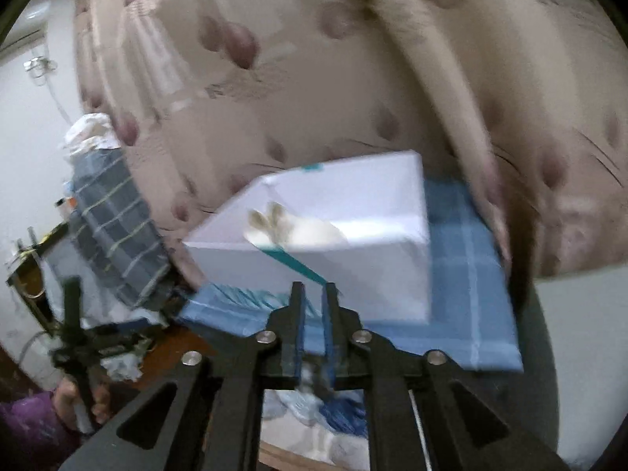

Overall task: Take underwear out of drawer
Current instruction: 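Lift the beige underwear with the right gripper and drop it into the box, then lower the left gripper into the drawer and grasp the blue floral underwear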

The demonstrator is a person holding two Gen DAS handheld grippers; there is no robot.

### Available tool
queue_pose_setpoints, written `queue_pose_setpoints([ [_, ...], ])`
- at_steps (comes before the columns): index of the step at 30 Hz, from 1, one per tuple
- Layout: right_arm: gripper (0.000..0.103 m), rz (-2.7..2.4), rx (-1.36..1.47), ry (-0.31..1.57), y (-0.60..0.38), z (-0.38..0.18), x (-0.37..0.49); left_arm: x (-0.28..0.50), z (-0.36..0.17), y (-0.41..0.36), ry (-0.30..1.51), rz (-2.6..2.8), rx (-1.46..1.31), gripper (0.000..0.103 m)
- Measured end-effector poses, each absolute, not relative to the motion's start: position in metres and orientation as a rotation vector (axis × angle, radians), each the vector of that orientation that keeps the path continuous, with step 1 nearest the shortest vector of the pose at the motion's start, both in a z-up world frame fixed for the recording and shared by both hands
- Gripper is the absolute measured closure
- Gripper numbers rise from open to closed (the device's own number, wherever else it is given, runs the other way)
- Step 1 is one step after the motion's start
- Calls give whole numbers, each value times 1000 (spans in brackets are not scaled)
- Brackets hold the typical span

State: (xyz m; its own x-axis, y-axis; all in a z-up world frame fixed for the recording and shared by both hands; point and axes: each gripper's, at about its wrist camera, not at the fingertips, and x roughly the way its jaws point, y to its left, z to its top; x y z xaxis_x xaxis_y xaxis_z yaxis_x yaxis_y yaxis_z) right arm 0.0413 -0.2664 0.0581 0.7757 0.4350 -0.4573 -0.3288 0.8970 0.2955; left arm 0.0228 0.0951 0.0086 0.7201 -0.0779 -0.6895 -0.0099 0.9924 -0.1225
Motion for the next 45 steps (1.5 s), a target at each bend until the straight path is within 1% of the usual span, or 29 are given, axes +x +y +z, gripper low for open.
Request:
queue_pose_setpoints([
  [1, 82, 375, 215, 552, -276, 46, 35, 22, 9, 88, 764, -64, -93, 42],
  [2, 81, 352, 226, 556, -283, 37, 30, 21, 9, 79, 761, -101, -56, 42],
  [4, 80, 320, 269, 582, -297, 23, 27, 20, 6, 58, 777, -188, 20, 42],
  [6, 80, 337, 306, 532, -309, 31, 21, 21, 0, 36, 812, -268, 71, 42],
  [7, 70, 332, 331, 495, -317, 32, 15, 22, -4, 24, 832, -302, 97, 42],
  [8, 58, 330, 357, 497, -323, 30, 14, 24, -10, 6, 855, -347, 135, 42],
  [9, 56, 333, 375, 500, -325, 31, 15, 25, -13, -4, 865, -370, 152, 42],
  [13, 56, 336, 462, 483, -344, 29, 13, 41, -41, -47, 955, -490, 224, 42],
  [18, 54, 337, 462, 474, -350, 28, 11, 64, -74, -86, 1024, -608, 360, 42],
  [22, 47, 341, 485, 457, -357, 28, 6, 75, -93, -110, 1041, -679, 491, 42],
  [27, 41, 354, 544, 452, -368, 24, 6, 83, -118, -134, 1041, -742, 645, 42],
  [33, 38, 363, 607, 449, -382, 19, 7, 95, -146, -146, 1081, -816, 726, 42],
  [37, 37, 366, 655, 447, -392, 14, 8, 105, -152, -149, 1049, -828, 757, 42],
  [45, 35, 353, 643, 456, -392, 14, 9, 111, -173, -146, 1005, -846, 831, 42],
])
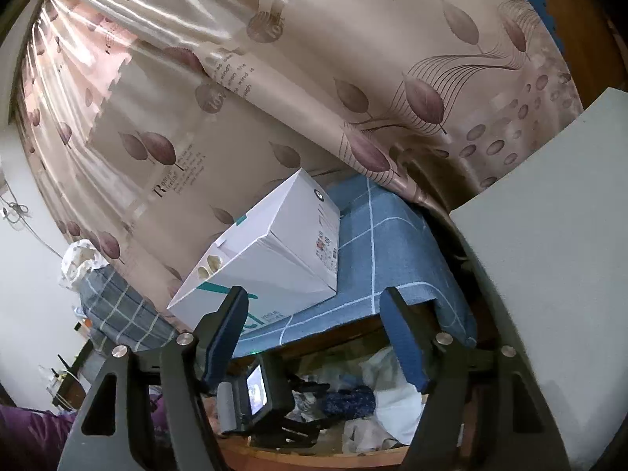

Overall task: Take underwear out of drawer
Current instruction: 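Lower the left gripper into the drawer and grasp the blue floral underwear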

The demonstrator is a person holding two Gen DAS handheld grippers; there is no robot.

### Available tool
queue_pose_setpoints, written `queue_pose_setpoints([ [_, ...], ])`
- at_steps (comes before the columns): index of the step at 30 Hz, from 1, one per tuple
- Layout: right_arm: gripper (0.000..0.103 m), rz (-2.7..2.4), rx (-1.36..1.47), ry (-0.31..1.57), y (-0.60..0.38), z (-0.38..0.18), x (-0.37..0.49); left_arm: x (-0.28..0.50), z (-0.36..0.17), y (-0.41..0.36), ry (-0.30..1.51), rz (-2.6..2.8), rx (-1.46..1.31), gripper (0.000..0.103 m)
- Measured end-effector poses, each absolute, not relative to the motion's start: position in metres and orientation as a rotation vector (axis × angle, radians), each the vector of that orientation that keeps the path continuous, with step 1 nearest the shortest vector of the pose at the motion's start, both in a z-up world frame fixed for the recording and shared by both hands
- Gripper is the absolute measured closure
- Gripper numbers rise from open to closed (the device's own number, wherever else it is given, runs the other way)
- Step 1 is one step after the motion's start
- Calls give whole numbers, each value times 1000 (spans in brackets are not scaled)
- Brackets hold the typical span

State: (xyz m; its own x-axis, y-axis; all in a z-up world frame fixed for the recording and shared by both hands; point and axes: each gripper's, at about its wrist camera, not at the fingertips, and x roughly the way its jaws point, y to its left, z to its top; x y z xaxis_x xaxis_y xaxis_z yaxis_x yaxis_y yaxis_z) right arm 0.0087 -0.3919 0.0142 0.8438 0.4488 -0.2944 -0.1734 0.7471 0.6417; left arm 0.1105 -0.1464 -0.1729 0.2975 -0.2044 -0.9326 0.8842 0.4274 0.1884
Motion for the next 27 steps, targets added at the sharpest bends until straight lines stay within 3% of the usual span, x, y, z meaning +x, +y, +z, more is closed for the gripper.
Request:
queue_pose_setpoints([
  [7, 32, 364, 625, 470, -387, 15, 11, 112, -192, -153, 1000, -846, 891, 43],
  [9, 32, 363, 615, 472, -385, 15, 12, 116, -195, -152, 1014, -836, 890, 56],
  [11, 32, 368, 610, 477, -384, 15, 13, 122, -198, -152, 1035, -794, 901, 79],
  [14, 32, 368, 601, 484, -382, 16, 14, 131, -191, -150, 1071, -775, 857, 87],
  [21, 32, 365, 593, 500, -380, 16, 15, 102, -153, -145, 958, -759, 922, 88],
  [27, 32, 366, 556, 519, -374, 17, 17, 76, -99, -125, 885, -697, 810, 88],
])
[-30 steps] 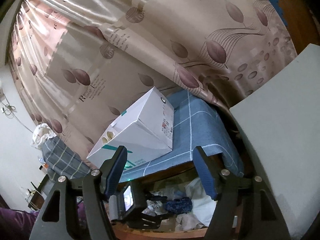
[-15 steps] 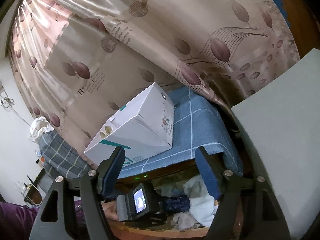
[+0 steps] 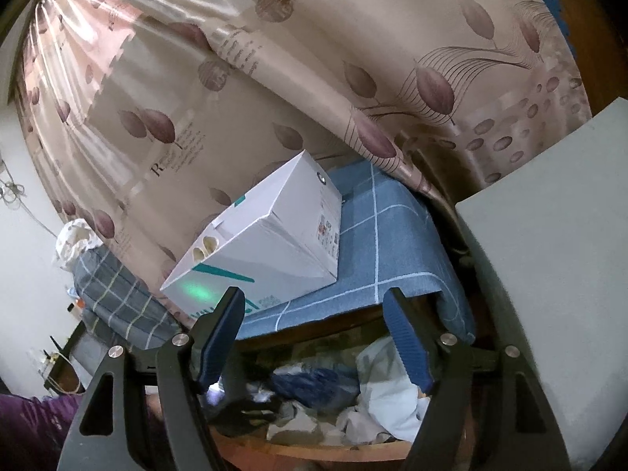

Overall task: Take underwear out of drawer
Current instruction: 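Lower the left gripper into the drawer and grasp the blue floral underwear, then lift the blue floral underwear with the left gripper while the right gripper reaches into the drawer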

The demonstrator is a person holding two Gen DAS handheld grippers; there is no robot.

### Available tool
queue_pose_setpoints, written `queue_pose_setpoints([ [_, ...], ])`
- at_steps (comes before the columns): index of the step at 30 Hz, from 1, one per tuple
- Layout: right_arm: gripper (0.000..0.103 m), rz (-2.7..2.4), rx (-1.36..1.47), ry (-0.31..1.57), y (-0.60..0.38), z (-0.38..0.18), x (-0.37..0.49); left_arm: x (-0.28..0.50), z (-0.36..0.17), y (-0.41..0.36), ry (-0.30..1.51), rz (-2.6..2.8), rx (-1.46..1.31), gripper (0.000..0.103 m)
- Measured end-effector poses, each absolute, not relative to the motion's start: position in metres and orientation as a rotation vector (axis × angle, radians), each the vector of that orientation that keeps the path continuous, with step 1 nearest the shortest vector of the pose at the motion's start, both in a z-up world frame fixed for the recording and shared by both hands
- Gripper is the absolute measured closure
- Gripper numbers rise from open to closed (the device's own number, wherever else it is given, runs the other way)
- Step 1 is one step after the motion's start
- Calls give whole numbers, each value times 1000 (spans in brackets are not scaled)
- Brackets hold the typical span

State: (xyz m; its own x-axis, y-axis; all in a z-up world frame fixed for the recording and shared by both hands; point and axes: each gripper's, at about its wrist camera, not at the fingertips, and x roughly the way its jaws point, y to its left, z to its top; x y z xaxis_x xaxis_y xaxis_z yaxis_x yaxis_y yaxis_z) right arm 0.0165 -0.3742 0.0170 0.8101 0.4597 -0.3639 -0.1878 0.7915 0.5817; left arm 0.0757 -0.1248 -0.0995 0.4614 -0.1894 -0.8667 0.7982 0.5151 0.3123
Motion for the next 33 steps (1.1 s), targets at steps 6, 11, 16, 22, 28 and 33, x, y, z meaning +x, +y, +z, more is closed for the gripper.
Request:
queue_pose_setpoints([
  [6, 32, 388, 438, 553, -351, 20, 17, 39, -36, -93, 791, -638, 624, 88],
  [11, 28, 396, 365, 564, -337, 21, 15, 14, -10, -77, 748, -612, 491, 88],
  [16, 28, 402, 305, 590, -324, 19, 15, -6, 1, -57, 720, -584, 402, 88],
  [22, 28, 456, 129, 751, -281, -1, 29, -20, 35, -38, 691, -548, 279, 88],
  [28, 64, 468, -47, 1021, -238, -48, 61, -25, 67, -20, 643, -524, 201, 88],
  [33, 64, 473, -56, 1191, -223, -90, 84, -25, 78, -16, 626, -515, 199, 88],
])
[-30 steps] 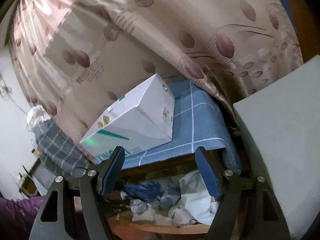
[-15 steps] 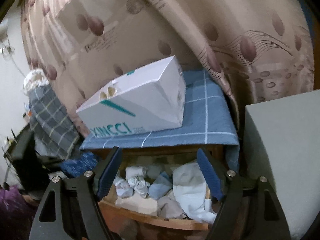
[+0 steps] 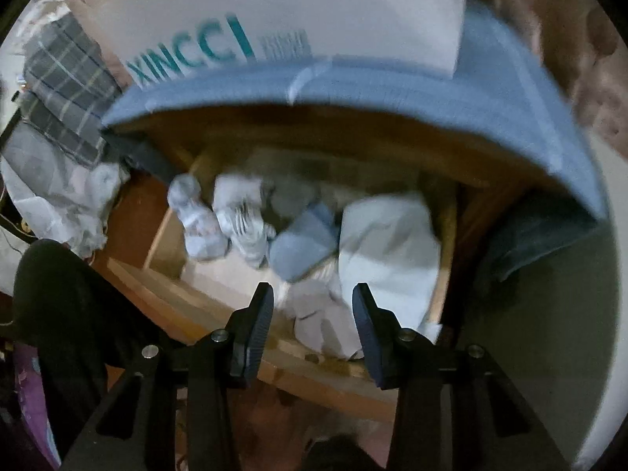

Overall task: Take underwear out of drawer
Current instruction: 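Lift the blue floral underwear with the left gripper while the right gripper reaches into the drawer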

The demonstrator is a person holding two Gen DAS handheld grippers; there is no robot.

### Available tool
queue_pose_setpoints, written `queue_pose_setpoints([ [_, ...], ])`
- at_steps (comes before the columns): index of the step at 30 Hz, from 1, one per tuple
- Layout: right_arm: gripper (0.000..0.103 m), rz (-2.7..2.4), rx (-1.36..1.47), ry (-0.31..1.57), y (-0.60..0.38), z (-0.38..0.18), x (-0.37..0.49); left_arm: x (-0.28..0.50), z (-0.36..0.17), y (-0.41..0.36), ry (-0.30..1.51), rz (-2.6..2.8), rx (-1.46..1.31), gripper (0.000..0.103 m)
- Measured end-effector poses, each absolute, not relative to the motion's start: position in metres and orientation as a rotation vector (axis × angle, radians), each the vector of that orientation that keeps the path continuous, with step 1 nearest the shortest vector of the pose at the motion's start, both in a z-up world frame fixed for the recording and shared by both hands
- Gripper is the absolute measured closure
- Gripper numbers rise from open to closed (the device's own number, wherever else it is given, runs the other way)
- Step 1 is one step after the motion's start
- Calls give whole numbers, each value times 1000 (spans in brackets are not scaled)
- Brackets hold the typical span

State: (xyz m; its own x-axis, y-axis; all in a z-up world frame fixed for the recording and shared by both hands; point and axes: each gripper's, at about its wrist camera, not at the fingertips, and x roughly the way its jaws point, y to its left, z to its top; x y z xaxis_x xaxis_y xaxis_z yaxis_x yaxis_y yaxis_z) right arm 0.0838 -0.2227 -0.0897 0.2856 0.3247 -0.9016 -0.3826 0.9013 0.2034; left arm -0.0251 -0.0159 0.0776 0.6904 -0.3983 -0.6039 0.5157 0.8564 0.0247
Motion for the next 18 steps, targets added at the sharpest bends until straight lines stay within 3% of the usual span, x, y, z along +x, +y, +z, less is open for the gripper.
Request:
queue_pose_setpoints([
  [8, 64, 464, -97, 1388, -207, -141, 99, -23, 82, -12, 617, -522, 180, 88],
  [18, 64, 395, -235, 1477, -191, -173, 109, -21, 84, -12, 614, -524, 180, 88],
])
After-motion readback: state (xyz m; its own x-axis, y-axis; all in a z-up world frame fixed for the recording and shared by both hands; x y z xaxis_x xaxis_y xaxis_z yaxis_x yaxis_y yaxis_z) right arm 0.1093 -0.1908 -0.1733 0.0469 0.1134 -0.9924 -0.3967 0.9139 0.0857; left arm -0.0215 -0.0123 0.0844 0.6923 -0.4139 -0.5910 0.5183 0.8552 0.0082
